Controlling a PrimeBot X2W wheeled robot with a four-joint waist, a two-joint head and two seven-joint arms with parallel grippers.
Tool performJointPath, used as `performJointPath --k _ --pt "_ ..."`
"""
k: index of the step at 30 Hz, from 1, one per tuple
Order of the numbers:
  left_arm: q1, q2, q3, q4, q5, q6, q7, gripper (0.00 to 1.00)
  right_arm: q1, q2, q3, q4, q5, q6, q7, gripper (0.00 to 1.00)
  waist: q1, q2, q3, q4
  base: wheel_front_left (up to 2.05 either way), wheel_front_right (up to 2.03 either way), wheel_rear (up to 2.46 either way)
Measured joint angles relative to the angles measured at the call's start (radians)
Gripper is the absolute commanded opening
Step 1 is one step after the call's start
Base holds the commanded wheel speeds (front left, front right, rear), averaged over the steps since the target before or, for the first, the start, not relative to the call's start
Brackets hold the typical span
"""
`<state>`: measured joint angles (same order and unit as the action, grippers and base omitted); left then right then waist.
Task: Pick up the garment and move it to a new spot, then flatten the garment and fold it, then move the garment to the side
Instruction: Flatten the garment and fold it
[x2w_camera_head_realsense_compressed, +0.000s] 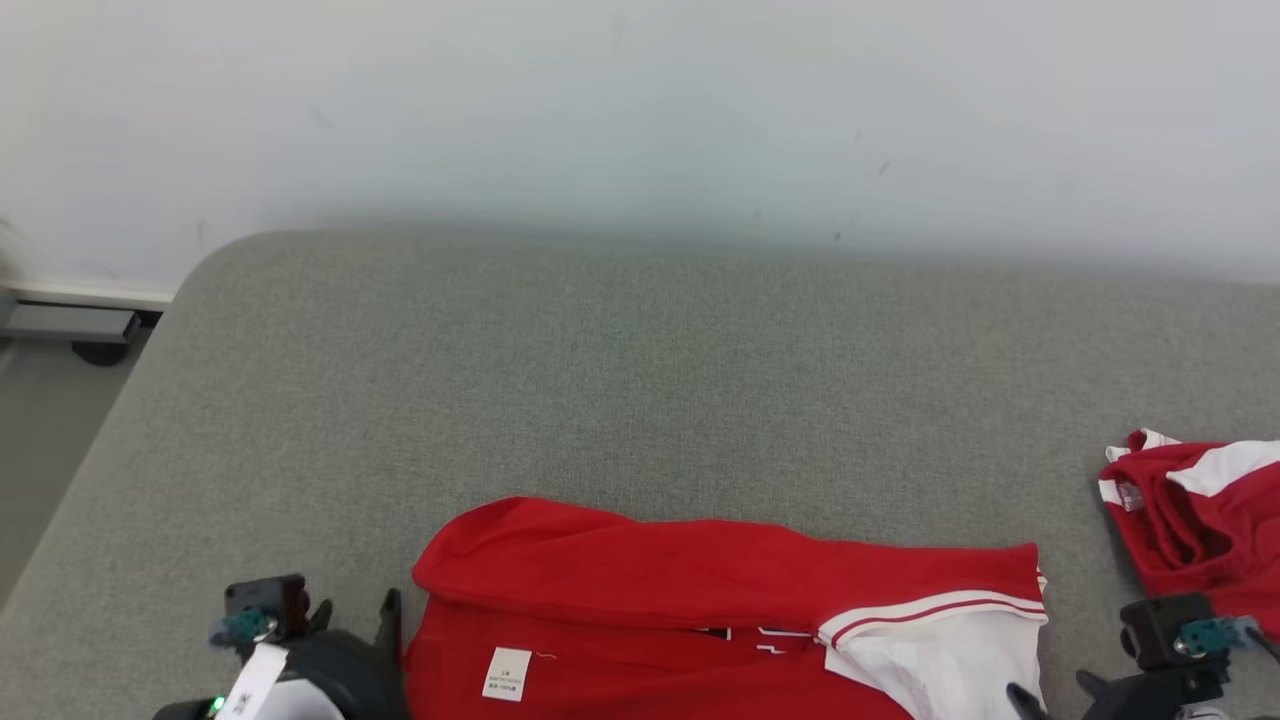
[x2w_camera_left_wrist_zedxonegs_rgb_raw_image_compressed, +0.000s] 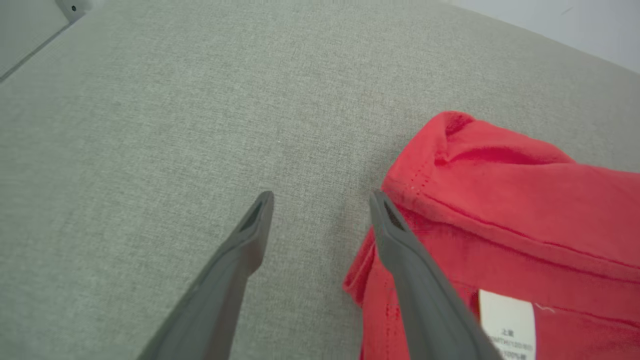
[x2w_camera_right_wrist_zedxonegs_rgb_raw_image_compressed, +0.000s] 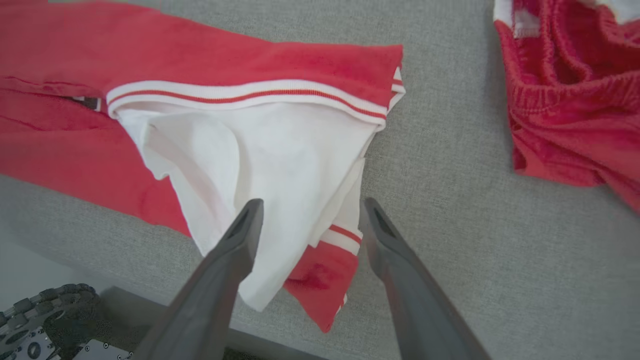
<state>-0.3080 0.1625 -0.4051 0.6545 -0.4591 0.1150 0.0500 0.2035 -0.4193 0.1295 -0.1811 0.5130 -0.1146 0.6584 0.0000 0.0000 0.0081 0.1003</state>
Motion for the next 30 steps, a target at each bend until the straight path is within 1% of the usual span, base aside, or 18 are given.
performJointPath --k 4,7,12,15,18,21,26,30 --pt "0.041 0.007 0.027 -0.035 0.005 0.001 -0.050 1.00 0.012 0.014 -0.040 -0.025 -0.024 -0.005 -0.037 1.00 0.0000 0.0000 -0.027 -0.001 0.00 0.00 0.00" --pt "0.065 0.003 0.042 -0.086 0.008 0.004 -0.100 1.00 0.016 0.054 -0.074 -0.028 -0.035 -0.009 -0.081 1.00 0.0000 0.0000 -0.047 -0.003 0.00 0.00 0.00" --pt "0.116 0.003 0.053 -0.197 0.019 0.008 -0.196 1.00 0.015 0.151 -0.127 -0.040 -0.049 -0.010 -0.194 1.00 -0.0001 0.0000 -0.074 -0.009 0.00 0.00 0.00" --pt "0.143 0.006 0.053 -0.257 0.022 0.008 -0.241 1.00 0.013 0.227 -0.166 -0.029 -0.059 -0.010 -0.269 1.00 -0.0001 0.0000 -0.086 -0.013 0.00 0.00 0.00" --pt "0.178 0.022 0.048 -0.308 0.028 0.008 -0.262 1.00 0.013 0.293 -0.198 -0.008 -0.083 -0.010 -0.339 1.00 -0.0001 -0.0001 -0.095 -0.021 0.00 0.00 0.00" --pt "0.203 0.037 0.047 -0.351 0.029 0.007 -0.262 1.00 0.011 0.330 -0.221 0.005 -0.093 -0.010 -0.407 1.00 -0.0001 -0.0001 -0.102 -0.029 0.00 0.00 0.00" --pt "0.241 0.061 0.045 -0.404 0.014 -0.036 -0.261 1.00 0.002 0.343 -0.223 0.031 -0.093 -0.010 -0.482 1.00 -0.0001 0.0000 -0.112 -0.044 0.00 0.00 0.00" --pt "0.263 0.075 0.044 -0.426 0.004 -0.046 -0.244 1.00 -0.015 0.341 -0.223 0.060 -0.090 -0.010 -0.524 1.00 -0.0001 0.0000 -0.118 -0.053 0.00 0.00 0.00"
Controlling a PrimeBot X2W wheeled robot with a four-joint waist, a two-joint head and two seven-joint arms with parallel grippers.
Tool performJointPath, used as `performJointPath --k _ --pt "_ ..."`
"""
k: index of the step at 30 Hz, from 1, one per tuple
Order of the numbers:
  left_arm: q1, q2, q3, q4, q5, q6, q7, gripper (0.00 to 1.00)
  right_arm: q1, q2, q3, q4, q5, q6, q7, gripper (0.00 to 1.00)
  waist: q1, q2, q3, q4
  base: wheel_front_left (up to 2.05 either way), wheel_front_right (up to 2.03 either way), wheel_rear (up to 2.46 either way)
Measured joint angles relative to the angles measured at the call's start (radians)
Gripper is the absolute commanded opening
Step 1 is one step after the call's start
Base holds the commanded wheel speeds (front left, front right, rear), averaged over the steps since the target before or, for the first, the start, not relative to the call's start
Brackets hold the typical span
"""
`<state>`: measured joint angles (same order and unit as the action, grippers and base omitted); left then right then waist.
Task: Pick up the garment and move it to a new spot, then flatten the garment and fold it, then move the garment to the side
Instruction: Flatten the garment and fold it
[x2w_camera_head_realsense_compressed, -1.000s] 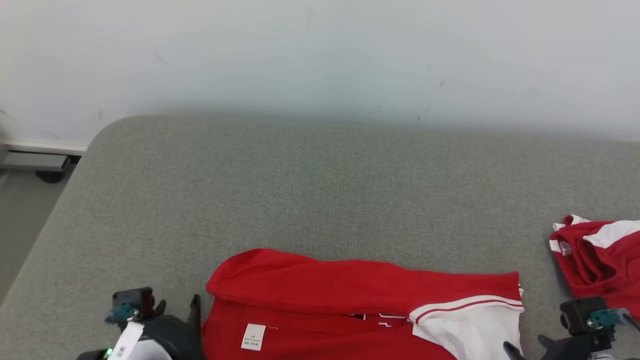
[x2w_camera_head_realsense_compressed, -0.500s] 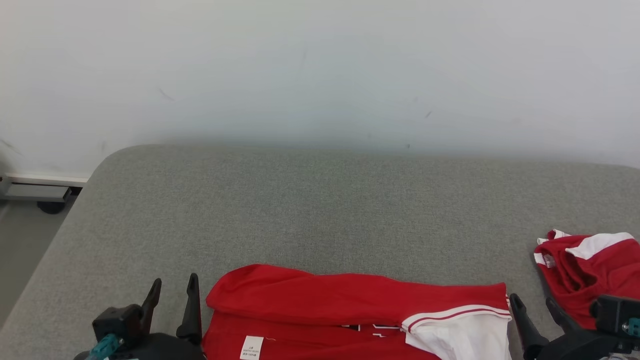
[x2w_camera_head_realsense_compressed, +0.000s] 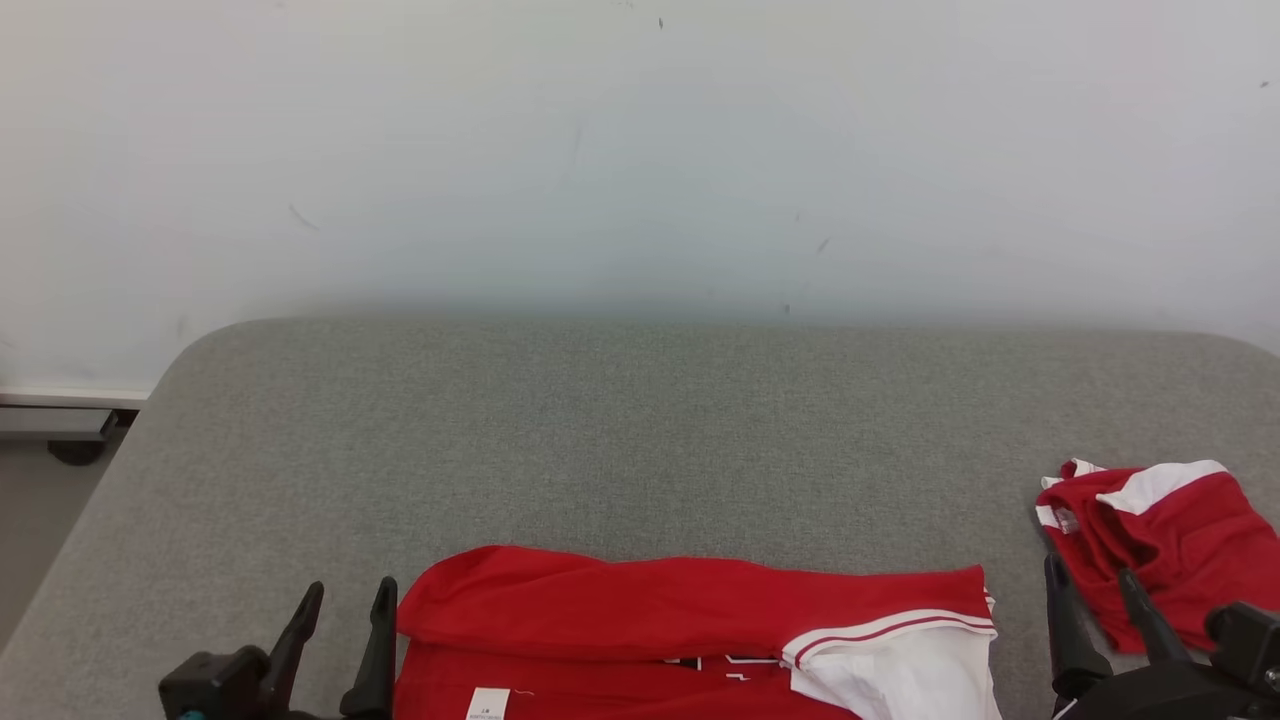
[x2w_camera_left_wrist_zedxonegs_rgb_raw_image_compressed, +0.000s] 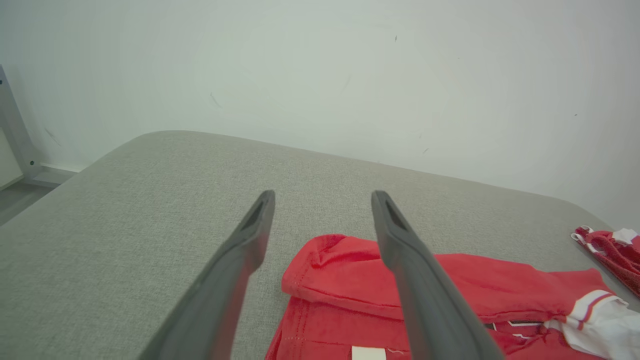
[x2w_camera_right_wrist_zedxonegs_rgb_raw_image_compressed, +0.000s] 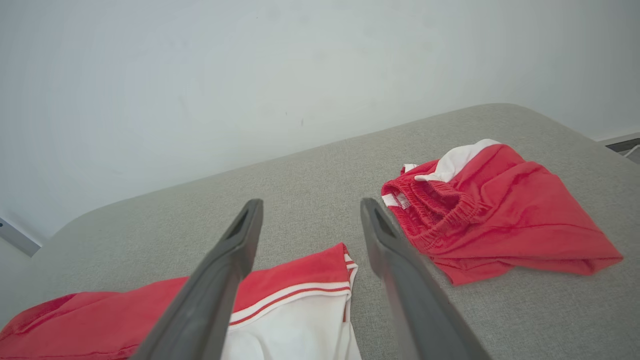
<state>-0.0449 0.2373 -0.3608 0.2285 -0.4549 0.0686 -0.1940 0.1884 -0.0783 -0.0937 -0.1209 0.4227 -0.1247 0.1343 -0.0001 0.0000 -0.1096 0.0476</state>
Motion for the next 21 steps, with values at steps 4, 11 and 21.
performJointPath --k 4,11,21 --pt "0.002 0.015 0.007 -0.018 -0.016 -0.008 0.022 1.00 -0.016 0.000 0.005 0.033 0.008 0.001 -0.031 1.00 0.0000 0.0000 -0.005 -0.007 0.00 0.00 0.00" --pt "0.000 0.013 0.013 -0.043 -0.021 -0.007 0.055 1.00 -0.043 0.002 0.031 0.069 0.008 0.012 -0.075 1.00 0.0000 0.0000 -0.006 -0.020 0.00 0.00 0.00" --pt "0.003 0.017 0.014 -0.070 -0.021 0.003 0.089 1.00 -0.054 0.002 0.033 0.099 0.008 0.033 -0.118 1.00 0.0000 0.0000 0.001 -0.027 0.00 0.00 0.00"
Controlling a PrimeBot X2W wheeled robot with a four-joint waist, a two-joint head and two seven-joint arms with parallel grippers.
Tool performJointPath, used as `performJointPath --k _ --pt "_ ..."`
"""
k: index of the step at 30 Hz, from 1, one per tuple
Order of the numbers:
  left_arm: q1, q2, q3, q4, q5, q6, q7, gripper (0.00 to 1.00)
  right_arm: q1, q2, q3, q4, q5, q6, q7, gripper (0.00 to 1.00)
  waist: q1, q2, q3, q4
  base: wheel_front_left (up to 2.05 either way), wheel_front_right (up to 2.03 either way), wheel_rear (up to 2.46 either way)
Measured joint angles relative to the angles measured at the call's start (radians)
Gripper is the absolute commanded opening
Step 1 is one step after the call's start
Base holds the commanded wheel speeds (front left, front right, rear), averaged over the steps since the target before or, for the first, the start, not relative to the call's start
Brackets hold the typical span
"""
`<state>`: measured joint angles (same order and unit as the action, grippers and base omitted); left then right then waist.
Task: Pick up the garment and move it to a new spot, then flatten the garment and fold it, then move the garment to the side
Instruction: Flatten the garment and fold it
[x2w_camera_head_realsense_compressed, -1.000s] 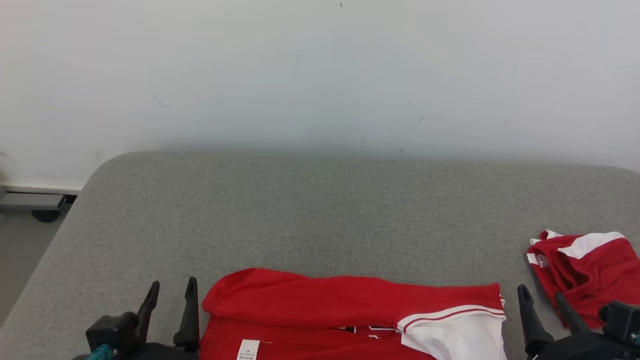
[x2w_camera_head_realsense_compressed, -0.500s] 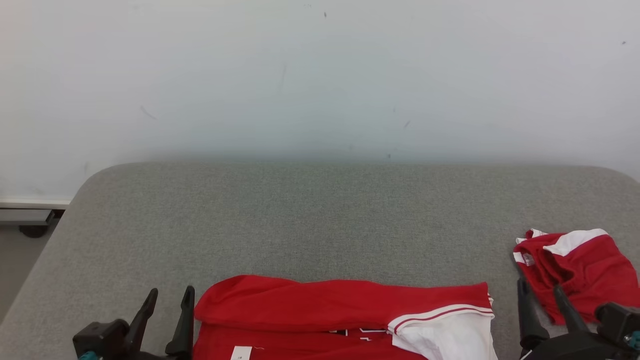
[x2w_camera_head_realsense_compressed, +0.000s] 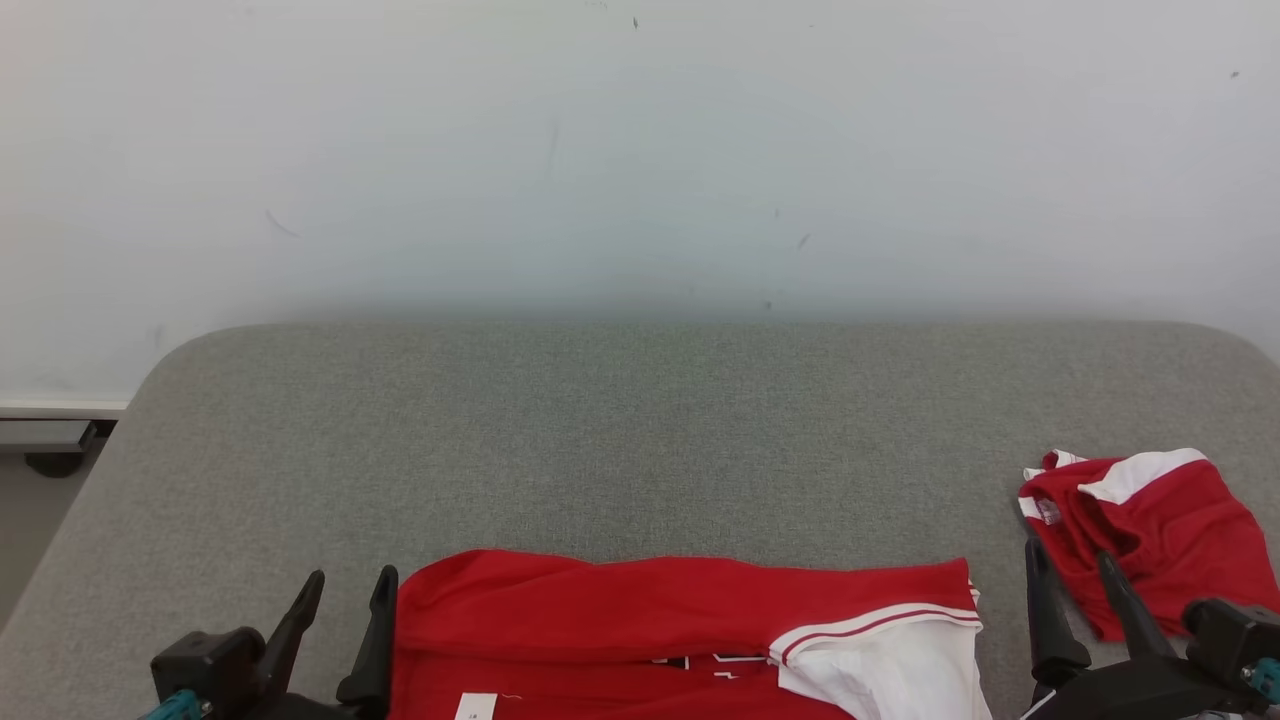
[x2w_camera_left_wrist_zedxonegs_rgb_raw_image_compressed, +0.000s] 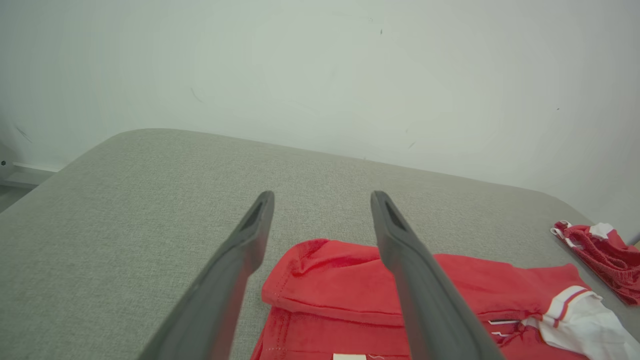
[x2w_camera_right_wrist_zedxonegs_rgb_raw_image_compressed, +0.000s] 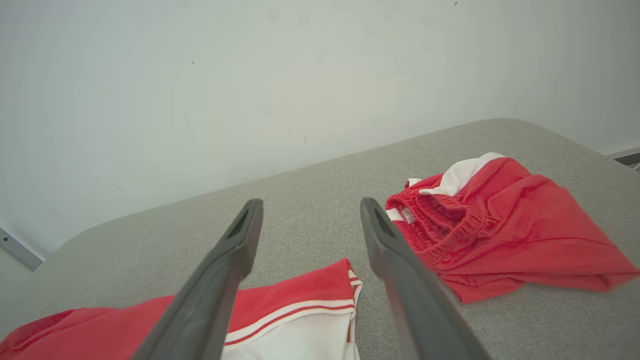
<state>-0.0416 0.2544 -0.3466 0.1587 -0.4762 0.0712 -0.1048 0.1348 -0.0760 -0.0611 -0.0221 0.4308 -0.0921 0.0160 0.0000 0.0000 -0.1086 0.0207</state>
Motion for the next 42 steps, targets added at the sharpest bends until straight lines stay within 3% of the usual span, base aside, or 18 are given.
performJointPath --k 11,21,28,42 --pt "0.015 0.003 -0.011 -0.031 0.001 0.008 0.035 1.00 0.000 -0.003 0.000 0.039 0.010 0.013 -0.002 1.00 0.0001 0.0000 0.011 -0.001 0.00 0.00 0.00" --pt "0.015 0.000 -0.021 -0.042 0.002 0.012 0.057 1.00 0.020 -0.105 0.091 0.130 -0.040 0.004 0.318 1.00 0.0001 0.0000 0.014 0.001 0.00 0.00 0.00" --pt "0.014 -0.012 -0.034 -0.042 0.003 0.017 0.071 1.00 -0.068 -0.109 0.114 0.186 -0.044 -0.006 0.486 1.00 0.0001 0.0001 0.019 0.007 0.00 0.00 0.00" --pt "0.008 -0.018 -0.043 -0.042 0.008 0.018 0.087 1.00 -0.187 -0.078 0.130 0.342 -0.044 -0.018 0.633 1.00 0.0001 0.0001 0.037 0.013 0.00 0.00 0.00"
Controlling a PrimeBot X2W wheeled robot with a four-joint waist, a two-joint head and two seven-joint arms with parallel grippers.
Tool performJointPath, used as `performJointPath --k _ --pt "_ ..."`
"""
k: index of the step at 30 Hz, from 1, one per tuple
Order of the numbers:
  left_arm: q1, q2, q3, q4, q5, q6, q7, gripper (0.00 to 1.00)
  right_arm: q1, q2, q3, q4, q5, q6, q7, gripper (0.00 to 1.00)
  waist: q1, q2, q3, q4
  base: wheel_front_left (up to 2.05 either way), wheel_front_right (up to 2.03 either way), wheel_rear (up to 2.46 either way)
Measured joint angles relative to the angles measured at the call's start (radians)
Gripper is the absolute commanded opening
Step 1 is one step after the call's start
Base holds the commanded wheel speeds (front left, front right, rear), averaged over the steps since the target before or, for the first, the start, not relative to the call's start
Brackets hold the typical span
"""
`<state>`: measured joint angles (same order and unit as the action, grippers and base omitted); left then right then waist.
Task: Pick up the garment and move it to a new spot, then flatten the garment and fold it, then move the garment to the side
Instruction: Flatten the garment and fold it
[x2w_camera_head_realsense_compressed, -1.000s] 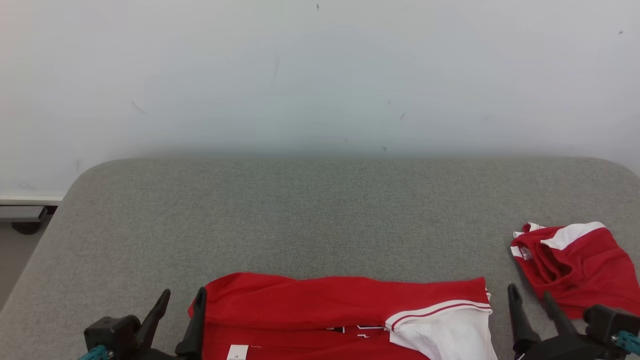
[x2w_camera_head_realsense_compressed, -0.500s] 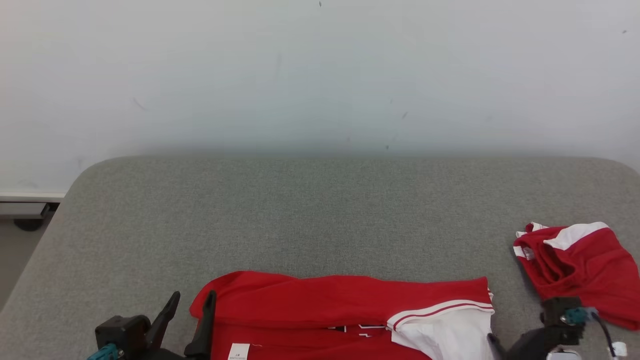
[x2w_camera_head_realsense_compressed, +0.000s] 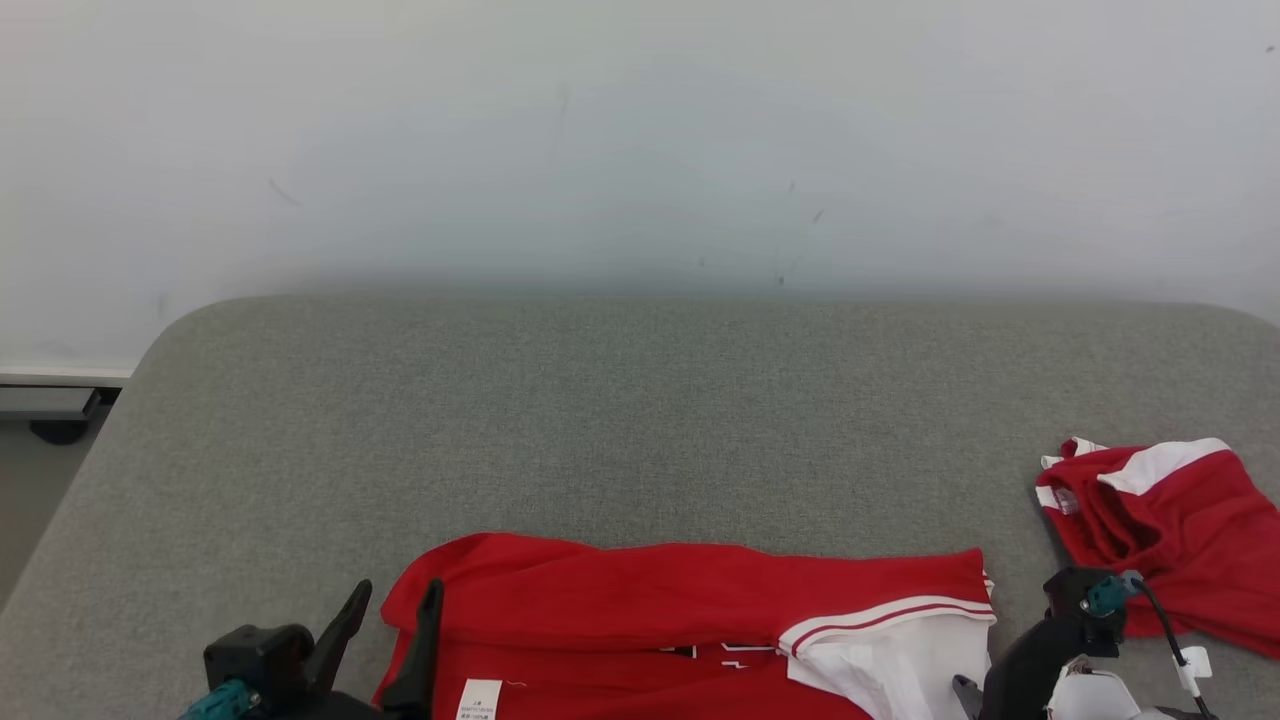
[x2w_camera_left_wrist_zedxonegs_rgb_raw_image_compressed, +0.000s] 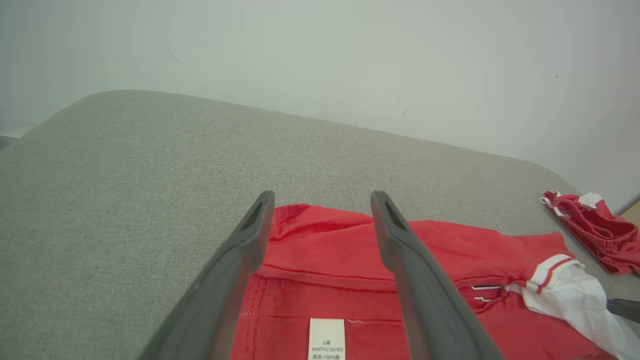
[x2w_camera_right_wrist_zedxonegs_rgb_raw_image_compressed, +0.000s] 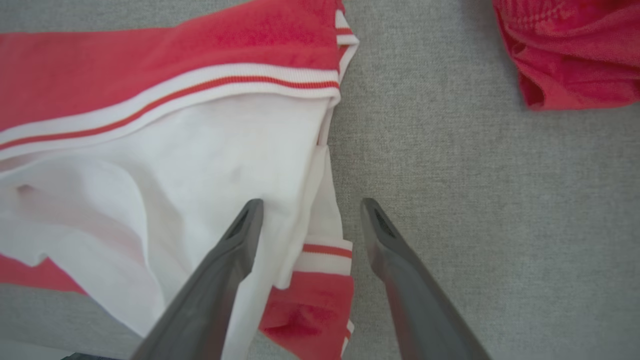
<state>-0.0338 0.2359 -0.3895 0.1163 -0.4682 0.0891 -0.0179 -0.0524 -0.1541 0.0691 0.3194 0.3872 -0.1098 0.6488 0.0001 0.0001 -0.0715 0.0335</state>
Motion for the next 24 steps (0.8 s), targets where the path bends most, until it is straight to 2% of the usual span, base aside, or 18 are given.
performJointPath --k 11,18,19,20,23,24 --pt "-0.030 -0.005 -0.015 0.000 0.002 -0.002 0.009 1.00 -0.058 0.010 -0.047 0.082 0.002 -0.008 0.003 1.00 0.0000 0.0000 0.021 0.015 0.00 0.00 0.00" --pt "-0.043 -0.009 -0.020 0.000 0.003 -0.003 0.017 1.00 -0.086 0.050 -0.062 0.139 0.034 -0.012 0.002 1.00 -0.0002 0.0000 0.034 0.028 0.00 0.00 0.00" --pt "-0.043 -0.009 -0.019 0.000 0.003 -0.003 0.017 1.00 -0.088 0.054 -0.063 0.143 0.037 -0.013 0.002 0.91 -0.0001 0.0000 0.035 0.029 0.00 0.00 0.00" --pt "-0.043 -0.009 -0.020 0.000 0.003 -0.003 0.018 1.00 -0.094 0.055 -0.063 0.150 0.038 -0.013 0.002 0.72 -0.0001 0.0000 0.035 0.030 0.00 0.00 0.00" --pt "-0.043 -0.009 -0.020 0.001 0.003 -0.003 0.018 1.00 -0.105 0.055 -0.064 0.165 0.038 -0.013 0.002 0.74 -0.0002 0.0000 0.037 0.033 0.00 0.00 0.00" --pt "-0.043 -0.010 -0.021 0.001 0.003 -0.003 0.018 1.00 -0.105 0.054 -0.065 0.168 0.038 -0.013 0.001 0.71 -0.0002 0.0000 0.038 0.033 0.00 0.00 0.00"
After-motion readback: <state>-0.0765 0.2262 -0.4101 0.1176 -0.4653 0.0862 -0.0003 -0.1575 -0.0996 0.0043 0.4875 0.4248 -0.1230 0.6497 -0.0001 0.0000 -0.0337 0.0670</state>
